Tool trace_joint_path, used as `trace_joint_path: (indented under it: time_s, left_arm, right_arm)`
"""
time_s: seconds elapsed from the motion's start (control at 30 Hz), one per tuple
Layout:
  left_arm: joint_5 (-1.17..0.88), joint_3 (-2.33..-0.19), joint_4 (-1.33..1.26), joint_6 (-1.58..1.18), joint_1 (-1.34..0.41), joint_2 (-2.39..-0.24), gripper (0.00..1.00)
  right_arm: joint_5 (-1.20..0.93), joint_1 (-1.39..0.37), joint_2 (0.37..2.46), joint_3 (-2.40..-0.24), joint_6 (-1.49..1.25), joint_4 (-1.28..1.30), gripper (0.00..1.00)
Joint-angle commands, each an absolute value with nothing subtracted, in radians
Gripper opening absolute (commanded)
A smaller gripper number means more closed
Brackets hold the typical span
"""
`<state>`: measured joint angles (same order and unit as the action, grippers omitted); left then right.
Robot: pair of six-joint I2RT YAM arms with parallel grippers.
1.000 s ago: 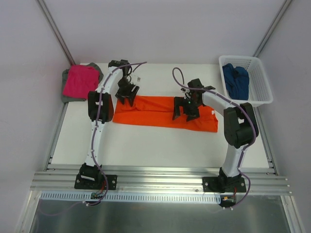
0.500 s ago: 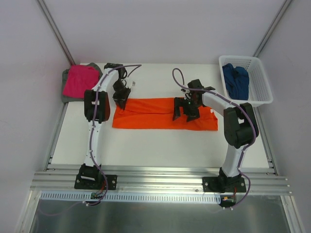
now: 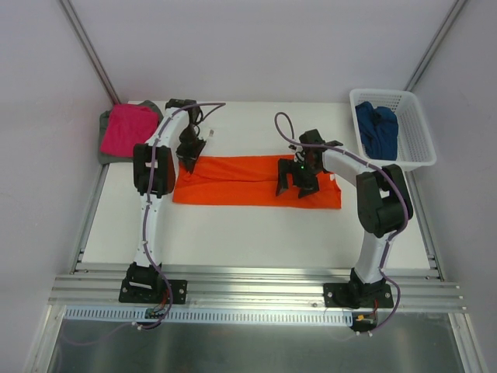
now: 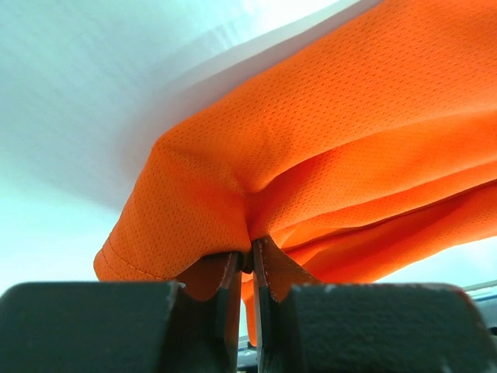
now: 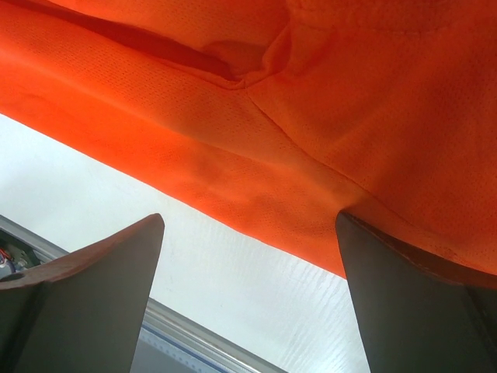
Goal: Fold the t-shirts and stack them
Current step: Fold the tshirt
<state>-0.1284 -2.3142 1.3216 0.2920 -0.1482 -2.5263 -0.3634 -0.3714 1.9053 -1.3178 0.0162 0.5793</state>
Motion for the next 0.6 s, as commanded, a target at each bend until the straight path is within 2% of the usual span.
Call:
trace_joint_path:
  time_s: [0.0,0.57]
  left_arm:
    - [-0.06,-2.324,1.471,0.299,-0.135,-2.433,0.01]
    - [-0.006,-2.255,1.496,0.348,-0.132,-2.402,0.0]
  right_arm:
    - [-0.362,-0.38,1.91,-1.318,0.014,0.581,0.98]
    - [-0.331,-0.374,1.934,-1.275,0.008,0.623,0.98]
